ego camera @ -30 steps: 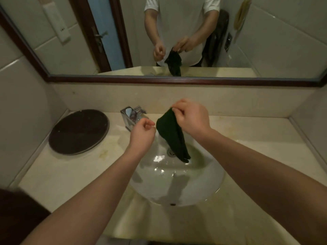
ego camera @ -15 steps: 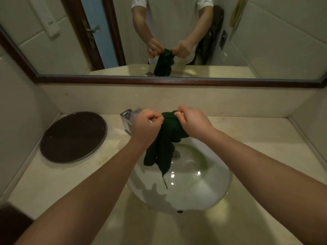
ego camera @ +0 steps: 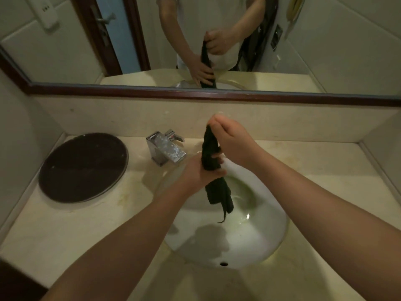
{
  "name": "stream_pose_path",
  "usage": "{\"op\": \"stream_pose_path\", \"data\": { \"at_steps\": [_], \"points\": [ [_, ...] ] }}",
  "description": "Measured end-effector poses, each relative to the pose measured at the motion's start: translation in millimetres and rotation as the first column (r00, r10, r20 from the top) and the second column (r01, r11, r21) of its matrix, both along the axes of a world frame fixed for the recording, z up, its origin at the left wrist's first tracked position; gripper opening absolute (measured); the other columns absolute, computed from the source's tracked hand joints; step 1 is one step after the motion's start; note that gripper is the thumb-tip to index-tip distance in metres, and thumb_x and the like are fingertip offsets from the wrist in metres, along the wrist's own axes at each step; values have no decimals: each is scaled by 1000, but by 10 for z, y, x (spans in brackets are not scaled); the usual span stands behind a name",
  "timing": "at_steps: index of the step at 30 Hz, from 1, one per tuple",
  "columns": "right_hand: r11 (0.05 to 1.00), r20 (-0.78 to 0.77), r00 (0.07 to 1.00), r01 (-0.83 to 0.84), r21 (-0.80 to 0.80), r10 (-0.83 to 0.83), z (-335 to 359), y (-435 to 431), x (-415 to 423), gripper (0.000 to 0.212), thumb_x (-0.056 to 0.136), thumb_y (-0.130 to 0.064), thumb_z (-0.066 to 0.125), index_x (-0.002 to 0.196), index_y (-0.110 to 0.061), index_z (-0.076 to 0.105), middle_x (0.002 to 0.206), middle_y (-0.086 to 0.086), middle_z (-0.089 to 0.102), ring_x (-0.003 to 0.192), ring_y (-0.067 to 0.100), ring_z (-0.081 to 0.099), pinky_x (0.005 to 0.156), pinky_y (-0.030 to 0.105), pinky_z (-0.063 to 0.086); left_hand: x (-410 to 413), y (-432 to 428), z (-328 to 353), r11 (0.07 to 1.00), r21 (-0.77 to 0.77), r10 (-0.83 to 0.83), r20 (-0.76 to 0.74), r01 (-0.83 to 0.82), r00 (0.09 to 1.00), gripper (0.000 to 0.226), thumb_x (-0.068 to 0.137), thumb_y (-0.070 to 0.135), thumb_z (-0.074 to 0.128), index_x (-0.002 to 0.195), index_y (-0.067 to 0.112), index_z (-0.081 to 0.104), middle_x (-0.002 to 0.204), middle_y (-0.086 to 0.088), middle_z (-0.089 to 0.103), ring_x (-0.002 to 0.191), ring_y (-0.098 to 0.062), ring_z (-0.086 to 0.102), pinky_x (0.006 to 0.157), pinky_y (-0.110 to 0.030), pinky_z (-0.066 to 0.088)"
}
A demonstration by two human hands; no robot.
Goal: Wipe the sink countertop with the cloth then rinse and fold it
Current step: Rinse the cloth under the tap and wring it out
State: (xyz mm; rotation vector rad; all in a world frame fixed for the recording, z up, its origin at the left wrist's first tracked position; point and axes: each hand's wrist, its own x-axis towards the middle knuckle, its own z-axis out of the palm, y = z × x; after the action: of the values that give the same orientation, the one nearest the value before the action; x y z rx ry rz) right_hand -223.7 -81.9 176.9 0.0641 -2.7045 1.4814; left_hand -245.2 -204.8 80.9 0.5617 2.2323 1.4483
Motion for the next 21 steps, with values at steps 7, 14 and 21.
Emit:
{"op": "stream_pose_path", "data": {
  "at_steps": [7,14,21],
  "points": [
    [731,48,963,234,-641,-265,-282,250,108,29,87,-18,61,65,-11,45,65,8,38,63,23,42,69,39,44,19,-140,-525,954,77,211,519,-291,828,29,81,10,71,108,5,63,91,-6,71,86,-20,69,70,-23,53],
    [735,458,836,510,-447,-302,-1258,96,410,17,90,-15,63,74,-9,60,71,12,58,73,31,57,72,42,50,-119,-262,-583,430,496,-196,867,-754,459,50,79,14,49,128,5,53,116,-18,65,114,-38,59,92,-52,49],
    [922,542,782,386,-31,-309,-1419,-17,178,20,91,-18,59,107,-6,58,90,6,65,70,9,58,53,10,43,-161,-349,-762,425,403,-95,910,-811,402,31,71,15,49,97,9,64,84,-15,65,86,-31,62,85,-45,49]
  ]
}}
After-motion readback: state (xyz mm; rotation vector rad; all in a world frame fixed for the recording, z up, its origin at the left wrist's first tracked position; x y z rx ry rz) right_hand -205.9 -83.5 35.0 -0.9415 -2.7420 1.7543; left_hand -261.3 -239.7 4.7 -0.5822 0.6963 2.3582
